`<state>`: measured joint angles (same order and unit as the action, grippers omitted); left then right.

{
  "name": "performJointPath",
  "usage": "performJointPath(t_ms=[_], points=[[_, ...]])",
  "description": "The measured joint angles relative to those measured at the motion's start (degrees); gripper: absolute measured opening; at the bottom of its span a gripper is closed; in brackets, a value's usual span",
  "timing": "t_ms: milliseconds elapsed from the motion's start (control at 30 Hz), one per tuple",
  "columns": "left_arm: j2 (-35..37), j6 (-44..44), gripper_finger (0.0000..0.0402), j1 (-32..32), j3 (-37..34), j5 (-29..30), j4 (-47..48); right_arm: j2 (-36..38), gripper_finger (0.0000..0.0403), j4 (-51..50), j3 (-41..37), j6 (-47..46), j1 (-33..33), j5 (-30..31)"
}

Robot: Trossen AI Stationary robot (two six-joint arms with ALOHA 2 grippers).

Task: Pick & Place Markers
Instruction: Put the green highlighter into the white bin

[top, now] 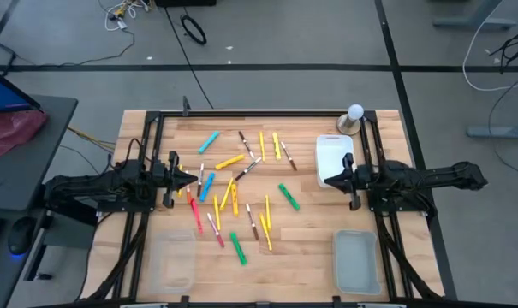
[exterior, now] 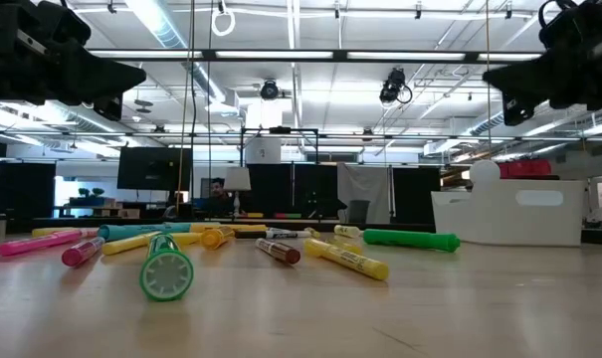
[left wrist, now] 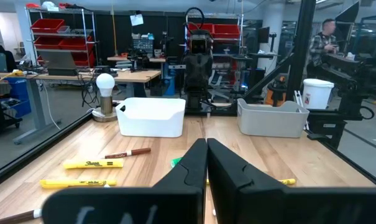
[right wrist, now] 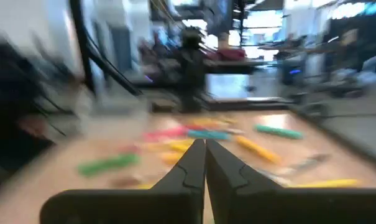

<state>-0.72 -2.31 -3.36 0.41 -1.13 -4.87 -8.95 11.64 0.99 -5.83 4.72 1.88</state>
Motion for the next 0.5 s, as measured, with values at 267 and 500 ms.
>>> performJointPath(t_ms=[267,500], points=[[0.0,0.0,0.0018,0.0,0.0,0.0,0.0,-6.0,0.0016,24.1,0.0,-7.9,0.7,-2.4],[0.0,0.0,0.0018,0.0,0.0,0.0,0.1,-30.5,0.0016,55.5,1.9,-1.5,5.8,2.3]])
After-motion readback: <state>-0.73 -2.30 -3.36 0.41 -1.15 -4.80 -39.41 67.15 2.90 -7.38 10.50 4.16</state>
